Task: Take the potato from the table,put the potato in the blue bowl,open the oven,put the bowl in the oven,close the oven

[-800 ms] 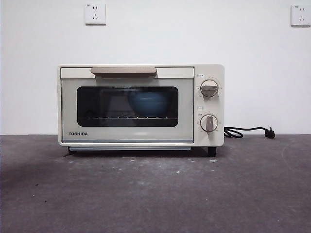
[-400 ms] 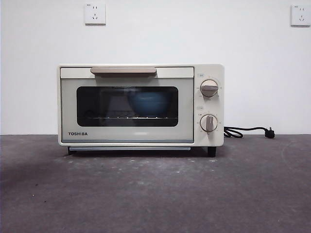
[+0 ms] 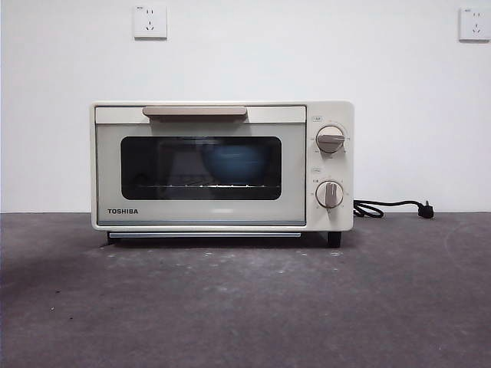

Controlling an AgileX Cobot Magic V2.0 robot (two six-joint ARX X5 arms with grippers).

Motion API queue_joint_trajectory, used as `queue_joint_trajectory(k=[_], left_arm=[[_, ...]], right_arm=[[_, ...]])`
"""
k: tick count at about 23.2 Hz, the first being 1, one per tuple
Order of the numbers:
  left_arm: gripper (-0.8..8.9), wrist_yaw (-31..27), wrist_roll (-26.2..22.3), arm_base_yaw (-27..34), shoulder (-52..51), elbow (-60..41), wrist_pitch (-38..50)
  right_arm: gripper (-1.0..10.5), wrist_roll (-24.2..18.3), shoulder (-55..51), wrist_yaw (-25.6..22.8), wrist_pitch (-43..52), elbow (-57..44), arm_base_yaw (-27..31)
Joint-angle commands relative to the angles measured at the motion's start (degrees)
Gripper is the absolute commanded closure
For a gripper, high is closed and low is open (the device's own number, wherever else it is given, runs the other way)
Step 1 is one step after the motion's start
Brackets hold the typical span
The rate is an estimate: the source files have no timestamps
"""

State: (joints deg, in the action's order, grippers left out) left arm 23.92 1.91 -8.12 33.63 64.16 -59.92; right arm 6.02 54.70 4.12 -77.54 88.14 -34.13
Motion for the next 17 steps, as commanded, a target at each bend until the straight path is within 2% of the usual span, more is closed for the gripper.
queue_joint_trajectory(k=[1,13,17], left_arm=[[8.18,0.07,-0.63,-0.17,-0.02,-0.09,0.15],[8.18,-0.02,-0.68,-0.15,-0.02,-0.09,0.15],[8.18,-1.33,-5.40,-0.15,-0.02,-0.11,2.91]], right_arm=[[9.5,0.52,-0.50,0.02,-0.81,0.00,-0.11],[9.5,0.52,-2.29,0.02,-0.81,0.00,-0.11],[9.5,0.55,-2.95,0.02,-0.79,0.00,-0.11]])
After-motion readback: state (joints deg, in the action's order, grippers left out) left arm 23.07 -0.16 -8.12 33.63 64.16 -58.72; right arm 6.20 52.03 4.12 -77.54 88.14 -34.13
